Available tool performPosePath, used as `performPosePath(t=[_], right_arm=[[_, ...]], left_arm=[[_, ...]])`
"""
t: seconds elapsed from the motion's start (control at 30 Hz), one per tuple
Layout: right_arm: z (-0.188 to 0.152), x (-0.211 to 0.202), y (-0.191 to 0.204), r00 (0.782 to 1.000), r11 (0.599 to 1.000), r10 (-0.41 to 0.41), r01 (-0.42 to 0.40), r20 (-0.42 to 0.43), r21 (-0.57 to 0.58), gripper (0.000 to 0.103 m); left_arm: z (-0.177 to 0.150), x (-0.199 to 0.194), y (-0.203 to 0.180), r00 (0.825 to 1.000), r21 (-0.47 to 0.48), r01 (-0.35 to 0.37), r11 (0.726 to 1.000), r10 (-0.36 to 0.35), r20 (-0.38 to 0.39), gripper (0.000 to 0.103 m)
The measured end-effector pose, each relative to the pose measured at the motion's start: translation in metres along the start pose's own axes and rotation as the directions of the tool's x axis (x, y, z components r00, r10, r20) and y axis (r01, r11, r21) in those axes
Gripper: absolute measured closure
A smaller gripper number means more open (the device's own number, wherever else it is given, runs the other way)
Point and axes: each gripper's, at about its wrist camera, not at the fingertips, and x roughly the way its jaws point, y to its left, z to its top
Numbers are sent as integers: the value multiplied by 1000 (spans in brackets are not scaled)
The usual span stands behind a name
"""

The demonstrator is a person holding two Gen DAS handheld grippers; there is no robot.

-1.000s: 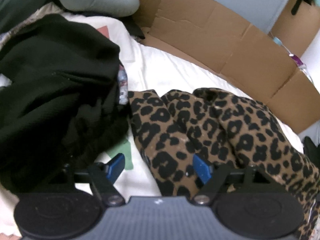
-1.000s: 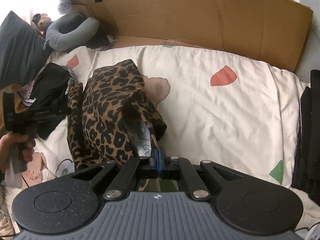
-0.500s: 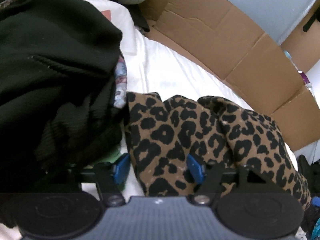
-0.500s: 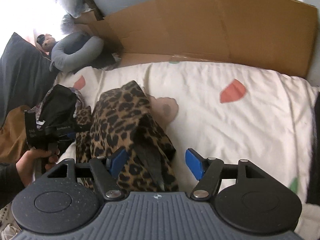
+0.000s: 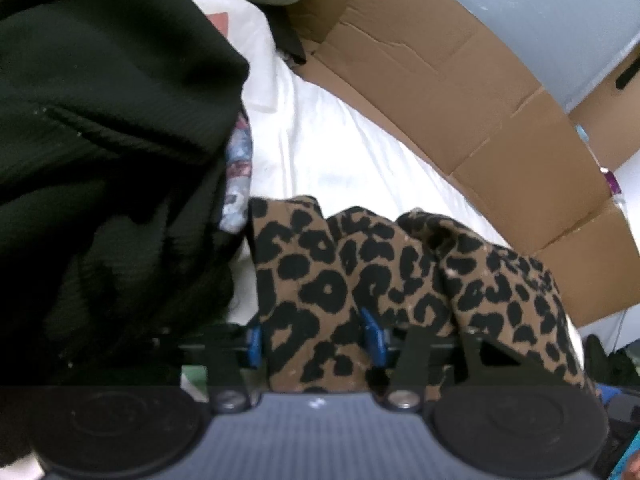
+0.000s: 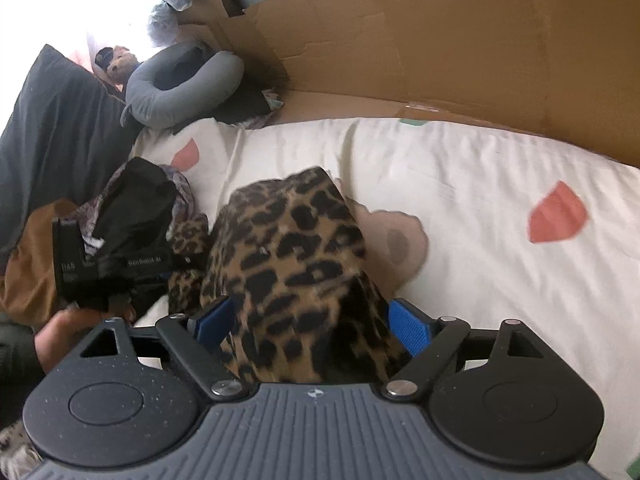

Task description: Fold clothes

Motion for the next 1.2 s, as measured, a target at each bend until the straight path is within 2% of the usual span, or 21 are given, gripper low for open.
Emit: performPosePath(t=[0.13,0.23,0.3,0.37,0.47,0.53,0.7,0.93,1.2], right_arm=[[15,23,-5,999,999,24,-23,-29,42,14],[20,33,-4,997,998,58,-57,-41,19,16],[22,32,-2,997,997,80,-80,-21,4,33],[24,30,-3,998,998,65,-65,-6,5,86],[24,25,-5,998,999,53,-53,18,-5,98],[22,18,-6,998,999,47,-46,40,-16,100],[14,-8,-14,996,999,38,-39,85,14,101],[-6,-50,-28,991,997,25,-34,134,66,102],[-27,-99,-32,981,994,-6,-16,194,110,102]], left_arm=[[4,0,3,1000,-23,20,1000,-20,-6,66],[5,-1,3,1000,-27,18,999,-18,-6,70],[5,-3,4,1000,-25,17,1000,-17,-9,77],[5,-6,2,1000,-33,22,999,-22,-9,85],[5,-14,-5,1000,-6,8,1000,-8,7,94],[3,-21,-15,1000,31,-14,999,14,24,97],[5,-48,-25,997,50,12,999,-15,76,98],[-13,-106,1,994,36,27,999,-31,108,98],[-22,-139,-14,991,61,8,998,-15,130,99]])
